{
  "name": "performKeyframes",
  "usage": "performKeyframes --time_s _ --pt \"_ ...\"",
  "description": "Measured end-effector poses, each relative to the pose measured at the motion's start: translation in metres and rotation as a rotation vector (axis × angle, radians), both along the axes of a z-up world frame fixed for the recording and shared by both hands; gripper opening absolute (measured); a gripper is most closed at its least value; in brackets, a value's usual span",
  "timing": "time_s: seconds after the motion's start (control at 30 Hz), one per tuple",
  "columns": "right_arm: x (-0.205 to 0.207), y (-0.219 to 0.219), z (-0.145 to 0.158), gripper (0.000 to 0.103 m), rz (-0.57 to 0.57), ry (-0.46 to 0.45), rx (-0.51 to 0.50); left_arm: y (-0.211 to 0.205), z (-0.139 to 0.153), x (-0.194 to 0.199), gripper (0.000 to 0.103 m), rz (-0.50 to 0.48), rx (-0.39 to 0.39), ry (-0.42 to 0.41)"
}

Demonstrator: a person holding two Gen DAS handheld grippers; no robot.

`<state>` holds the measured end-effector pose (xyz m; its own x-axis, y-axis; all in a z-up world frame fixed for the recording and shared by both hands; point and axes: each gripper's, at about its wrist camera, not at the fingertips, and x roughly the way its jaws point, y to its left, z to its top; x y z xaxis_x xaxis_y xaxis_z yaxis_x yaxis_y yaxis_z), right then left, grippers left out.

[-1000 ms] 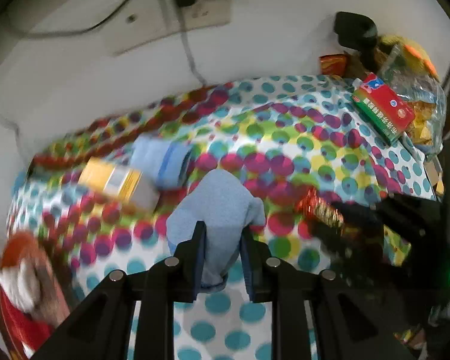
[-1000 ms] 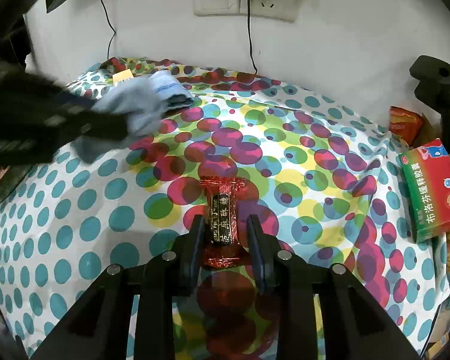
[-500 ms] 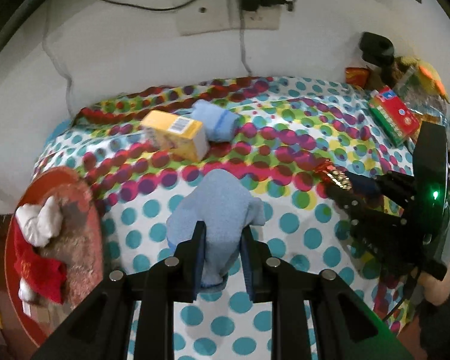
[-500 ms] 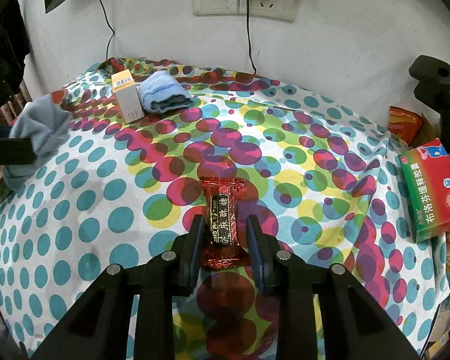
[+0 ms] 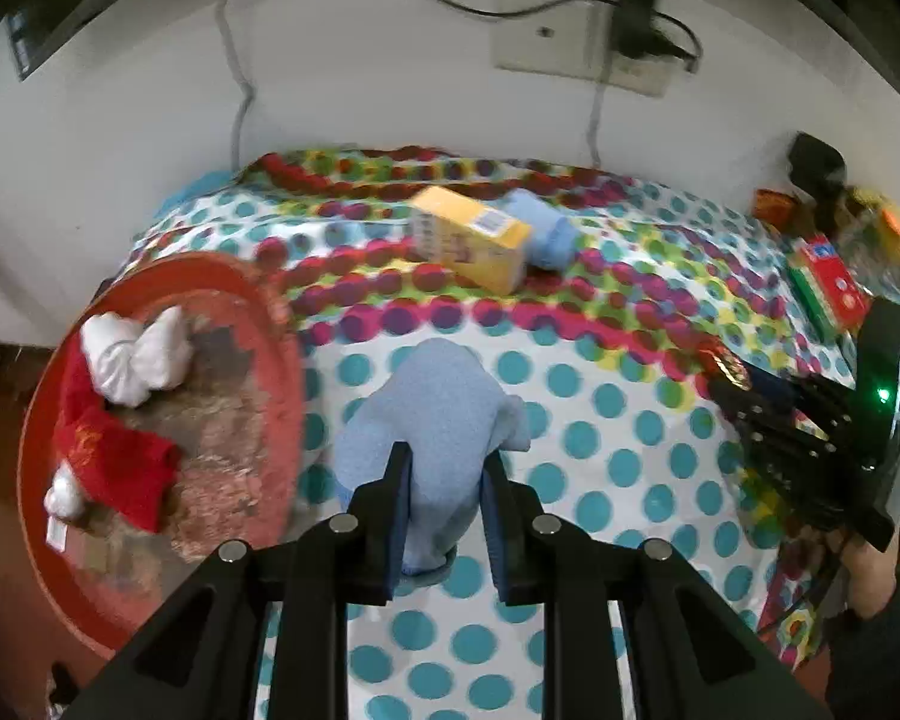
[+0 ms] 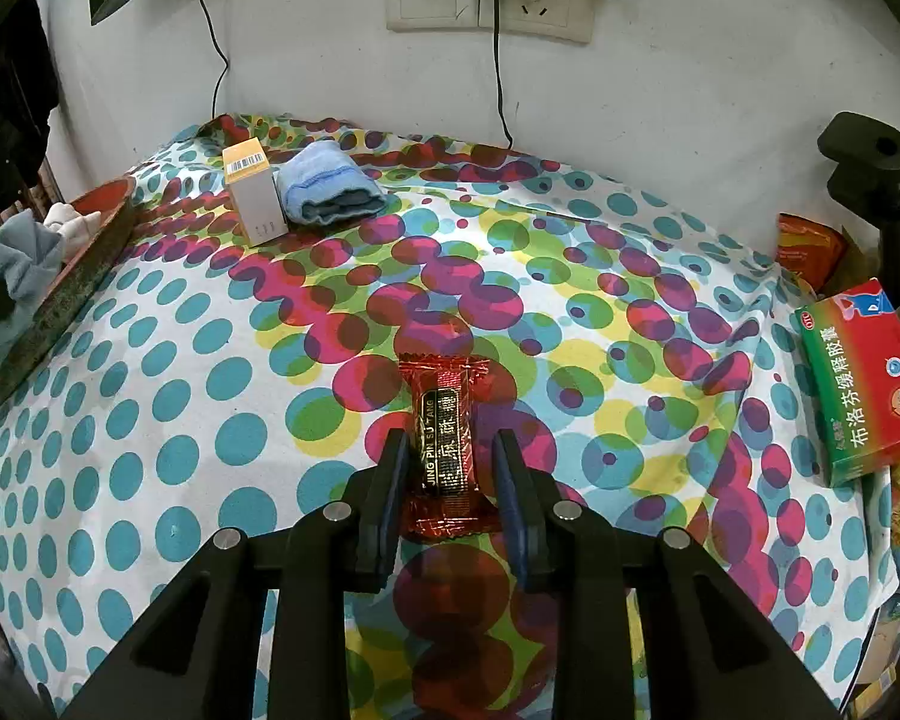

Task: Organize objects
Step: 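Carry the light blue sock with the left gripper over the red tray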

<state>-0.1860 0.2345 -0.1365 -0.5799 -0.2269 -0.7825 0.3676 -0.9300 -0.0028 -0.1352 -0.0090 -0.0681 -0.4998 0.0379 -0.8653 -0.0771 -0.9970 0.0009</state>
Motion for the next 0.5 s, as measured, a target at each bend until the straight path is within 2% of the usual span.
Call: performKeyframes --time_s 0.2,0.5 --pt "0.000 0.000 0.000 0.027 -0.001 0.000 0.001 -0.046 0.005 0.004 0.022 0.107 0.044 0.001" --pt "0.000 0.000 0.000 0.027 -0.001 0.000 0.002 -0.102 -0.001 0.015 0.022 0.211 0.030 -0.015"
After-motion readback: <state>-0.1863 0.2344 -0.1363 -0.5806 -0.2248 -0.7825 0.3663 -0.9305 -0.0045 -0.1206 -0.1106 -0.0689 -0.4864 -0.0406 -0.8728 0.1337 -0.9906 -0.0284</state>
